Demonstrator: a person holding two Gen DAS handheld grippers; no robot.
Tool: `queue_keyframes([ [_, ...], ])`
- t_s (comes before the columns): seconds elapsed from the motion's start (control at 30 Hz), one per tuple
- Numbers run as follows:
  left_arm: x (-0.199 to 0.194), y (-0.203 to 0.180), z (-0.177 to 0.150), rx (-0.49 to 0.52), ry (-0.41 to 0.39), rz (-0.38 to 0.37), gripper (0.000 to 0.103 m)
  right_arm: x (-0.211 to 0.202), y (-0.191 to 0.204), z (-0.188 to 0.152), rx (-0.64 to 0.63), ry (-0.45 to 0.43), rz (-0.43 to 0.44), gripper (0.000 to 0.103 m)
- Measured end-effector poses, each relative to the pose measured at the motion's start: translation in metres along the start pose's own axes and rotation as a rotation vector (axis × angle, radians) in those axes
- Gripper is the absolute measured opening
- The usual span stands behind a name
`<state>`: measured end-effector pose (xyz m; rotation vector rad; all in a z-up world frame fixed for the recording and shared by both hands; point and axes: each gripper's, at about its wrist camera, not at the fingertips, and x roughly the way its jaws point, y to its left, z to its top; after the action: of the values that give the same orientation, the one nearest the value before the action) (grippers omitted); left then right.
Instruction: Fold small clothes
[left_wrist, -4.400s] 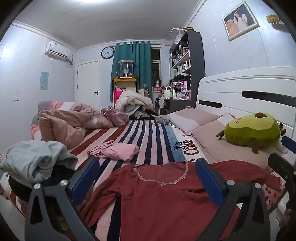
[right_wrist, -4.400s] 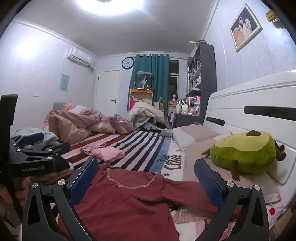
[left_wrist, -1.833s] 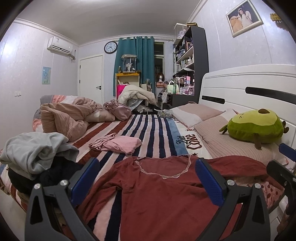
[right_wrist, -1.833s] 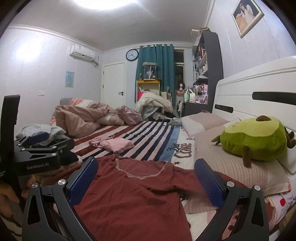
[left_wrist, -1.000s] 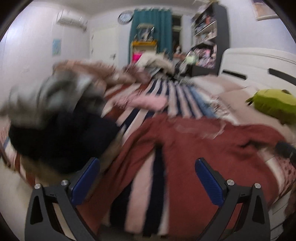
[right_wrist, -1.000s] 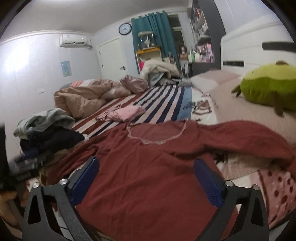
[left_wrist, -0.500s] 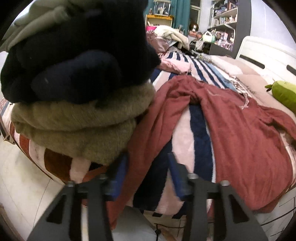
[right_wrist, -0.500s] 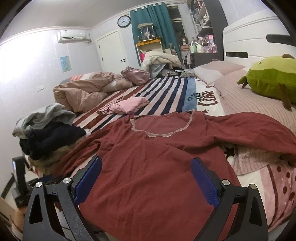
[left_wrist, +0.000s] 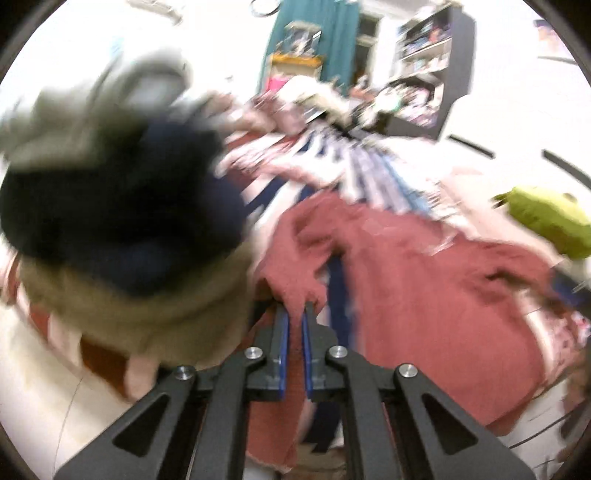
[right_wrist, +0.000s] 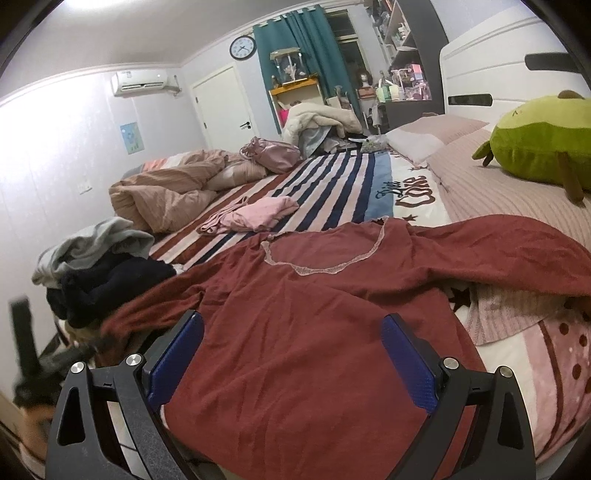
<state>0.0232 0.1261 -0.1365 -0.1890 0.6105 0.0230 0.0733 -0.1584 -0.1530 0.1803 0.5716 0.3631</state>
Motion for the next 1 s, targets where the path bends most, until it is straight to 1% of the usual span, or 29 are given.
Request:
queue_keyframes([
  [0.13,-0.009,-0.046,0.031,0.043,-0.063,-0.161,0.004,-0.005,-0.015,-0.003,0.040,-0.010,0.018,0.096],
  [0.17,-0.006,-0.064,0.038,0.056,-0.066,-0.219,0.004,-0.009,-0.020,-0.004,0.049,-0.018,0.018,0.096],
  [0.2,-0.004,-0.073,0.041,0.060,-0.064,-0.251,0.004,-0.014,-0.026,-0.005,0.055,-0.031,0.012,0.096],
  [0.23,0.004,-0.089,0.046,0.066,-0.054,-0.305,0.004,-0.019,-0.032,-0.006,0.059,-0.040,0.000,0.096],
  [0.27,0.009,-0.104,0.048,0.075,-0.039,-0.340,0.004,-0.024,-0.037,-0.008,0.062,-0.046,-0.013,0.096],
  [0.37,0.040,-0.145,0.040,0.117,0.046,-0.406,0.004,-0.037,-0.057,-0.014,0.063,-0.047,-0.057,0.096],
  [0.4,0.055,-0.157,0.033,0.112,0.098,-0.440,0.005,-0.041,-0.062,-0.016,0.064,-0.046,-0.072,0.096],
  [0.47,0.076,-0.168,0.019,0.084,0.179,-0.487,0.006,-0.048,-0.071,-0.021,0.065,-0.043,-0.097,0.096],
  [0.5,0.087,-0.172,0.011,0.064,0.222,-0.502,0.008,-0.051,-0.076,-0.024,0.067,-0.040,-0.108,0.096],
  [0.53,0.092,-0.174,0.006,0.058,0.250,-0.510,0.015,-0.054,-0.081,-0.026,0.072,-0.036,-0.115,0.096],
  [0.57,0.093,-0.174,0.002,0.064,0.263,-0.513,0.024,-0.055,-0.086,-0.028,0.077,-0.031,-0.120,0.096],
  [0.6,0.082,-0.168,-0.005,0.071,0.258,-0.513,0.027,-0.056,-0.089,-0.029,0.081,-0.028,-0.121,0.096],
  [0.67,0.071,-0.162,-0.004,0.095,0.230,-0.508,0.037,-0.056,-0.091,-0.031,0.087,-0.021,-0.119,0.096],
  [0.73,0.060,-0.155,-0.001,0.106,0.196,-0.487,0.039,-0.051,-0.086,-0.032,0.088,-0.010,-0.098,0.096],
  [0.77,0.054,-0.148,0.003,0.109,0.176,-0.464,0.039,-0.048,-0.082,-0.032,0.086,-0.003,-0.080,0.096],
  [0.83,0.040,-0.129,0.012,0.117,0.128,-0.395,0.042,-0.039,-0.068,-0.032,0.074,0.015,-0.031,0.096],
  [0.9,0.027,-0.108,0.017,0.128,0.085,-0.308,0.052,-0.027,-0.050,-0.033,0.053,0.041,0.031,0.096],
  [0.93,0.022,-0.099,0.019,0.135,0.068,-0.263,0.063,-0.022,-0.041,-0.034,0.046,0.056,0.055,0.096],
  [0.97,0.017,-0.088,0.019,0.143,0.042,-0.199,0.068,-0.015,-0.031,-0.037,0.038,0.074,0.080,0.096],
  [1.0,0.013,-0.080,0.019,0.148,0.028,-0.159,0.069,-0.006,-0.020,-0.039,0.029,0.099,0.112,0.096],
])
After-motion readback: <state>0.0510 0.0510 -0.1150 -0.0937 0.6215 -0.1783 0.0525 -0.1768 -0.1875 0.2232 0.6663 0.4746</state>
